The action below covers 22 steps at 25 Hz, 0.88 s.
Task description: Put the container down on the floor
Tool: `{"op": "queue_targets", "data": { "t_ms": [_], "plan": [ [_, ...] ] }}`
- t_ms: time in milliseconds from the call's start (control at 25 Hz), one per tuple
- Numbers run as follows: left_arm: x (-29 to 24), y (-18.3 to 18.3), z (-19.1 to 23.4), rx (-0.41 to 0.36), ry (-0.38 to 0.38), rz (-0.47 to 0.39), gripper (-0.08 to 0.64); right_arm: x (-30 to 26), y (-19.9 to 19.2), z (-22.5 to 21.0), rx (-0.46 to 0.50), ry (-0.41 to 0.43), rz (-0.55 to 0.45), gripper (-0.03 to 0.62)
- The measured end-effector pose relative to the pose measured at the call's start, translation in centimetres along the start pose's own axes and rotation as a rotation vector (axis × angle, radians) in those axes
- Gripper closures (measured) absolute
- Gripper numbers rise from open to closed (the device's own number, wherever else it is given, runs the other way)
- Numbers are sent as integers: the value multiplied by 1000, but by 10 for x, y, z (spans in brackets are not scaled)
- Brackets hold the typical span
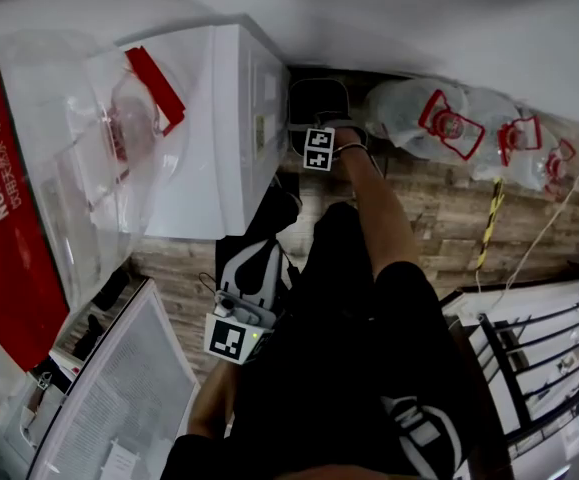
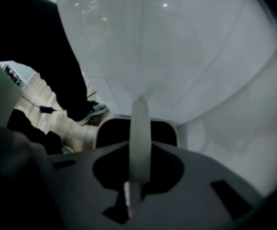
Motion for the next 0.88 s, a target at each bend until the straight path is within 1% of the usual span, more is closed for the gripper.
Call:
{"op": "queue_targets", "data": {
  "t_ms": [240, 360, 480, 720, 760, 840, 880],
  "plan": [
    [5, -1, 5, 5, 10, -2, 528, -13, 6, 16, -32, 47, 14, 535],
    [7, -4, 6, 4, 13, 0, 528, -17, 7, 16, -59, 42, 16, 537],
    [9, -9, 7, 8, 18, 1, 528, -17, 7, 14, -59, 39, 19, 535],
    [12, -12, 3, 20, 22, 7, 528, -17, 5, 9, -70, 4, 36, 531],
    [13, -13, 3, 19, 23, 11, 528, -17, 5, 10, -76, 4, 33, 522],
    [15, -15, 5, 20, 27, 17, 528, -19, 6, 12, -88, 10, 35, 470],
    [16, -16, 6, 22, 30, 17, 528, -20, 5, 13, -93, 13, 39, 456]
  ]
}}
Point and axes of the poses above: the fingertips, and each gripper's own axes: x backward along the fingers, z to its left, y out of its top, the point moved 1 cm from there along x, backward along the fingers, and after that the axes turned 10 degrees about x, right-handed, at the moved point
